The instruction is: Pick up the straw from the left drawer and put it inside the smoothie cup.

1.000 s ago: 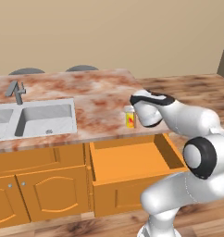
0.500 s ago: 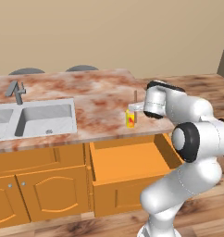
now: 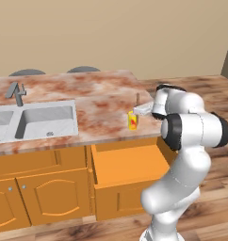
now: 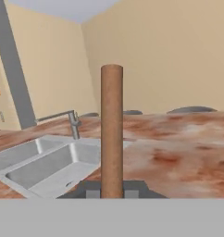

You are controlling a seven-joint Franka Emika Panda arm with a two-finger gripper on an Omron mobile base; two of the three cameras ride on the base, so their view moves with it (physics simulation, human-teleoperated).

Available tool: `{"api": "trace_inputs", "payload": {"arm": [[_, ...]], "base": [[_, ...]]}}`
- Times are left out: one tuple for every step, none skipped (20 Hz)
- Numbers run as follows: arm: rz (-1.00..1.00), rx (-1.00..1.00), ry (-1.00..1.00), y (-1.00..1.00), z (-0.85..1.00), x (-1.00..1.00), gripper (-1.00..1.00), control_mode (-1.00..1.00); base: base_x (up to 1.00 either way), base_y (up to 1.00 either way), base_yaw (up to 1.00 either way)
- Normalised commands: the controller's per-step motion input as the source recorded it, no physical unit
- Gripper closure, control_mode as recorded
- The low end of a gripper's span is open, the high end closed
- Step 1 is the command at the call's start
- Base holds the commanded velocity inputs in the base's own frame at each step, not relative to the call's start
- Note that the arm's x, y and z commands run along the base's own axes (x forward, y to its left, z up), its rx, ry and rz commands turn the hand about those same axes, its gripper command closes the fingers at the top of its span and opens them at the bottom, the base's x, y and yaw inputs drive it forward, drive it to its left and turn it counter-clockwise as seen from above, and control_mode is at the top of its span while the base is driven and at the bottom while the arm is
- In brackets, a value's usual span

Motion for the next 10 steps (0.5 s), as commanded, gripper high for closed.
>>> {"api": "trace_inputs", "payload": {"arm": [[0.23,0.0,0.0,0.0,0.41,0.22,1.0,-1.0],[0.23,0.0,0.0,0.0,0.46,0.26,1.0,-1.0],[0.23,0.0,0.0,0.0,0.49,0.28,1.0,-1.0],[0.22,0.0,0.0,0.0,0.56,0.3,1.0,-1.0],[0.21,0.0,0.0,0.0,0.59,0.33,1.0,-1.0],[0.2,0.0,0.0,0.0,0.55,0.36,1.0,-1.0],[0.2,0.0,0.0,0.0,0.48,0.37,1.0,-1.0],[0.19,0.0,0.0,0.0,0.38,0.39,1.0,-1.0],[0.17,0.0,0.0,0.0,0.18,0.45,1.0,-1.0],[0.15,0.0,0.0,0.0,0.01,0.47,1.0,-1.0]], "base": [[0.0,0.0,0.0],[0.0,0.0,0.0],[0.0,0.0,0.0],[0.0,0.0,0.0],[0.0,0.0,0.0],[0.0,0.0,0.0],[0.0,0.0,0.0],[0.0,0.0,0.0],[0.0,0.0,0.0],[0.0,0.0,0.0]]}}
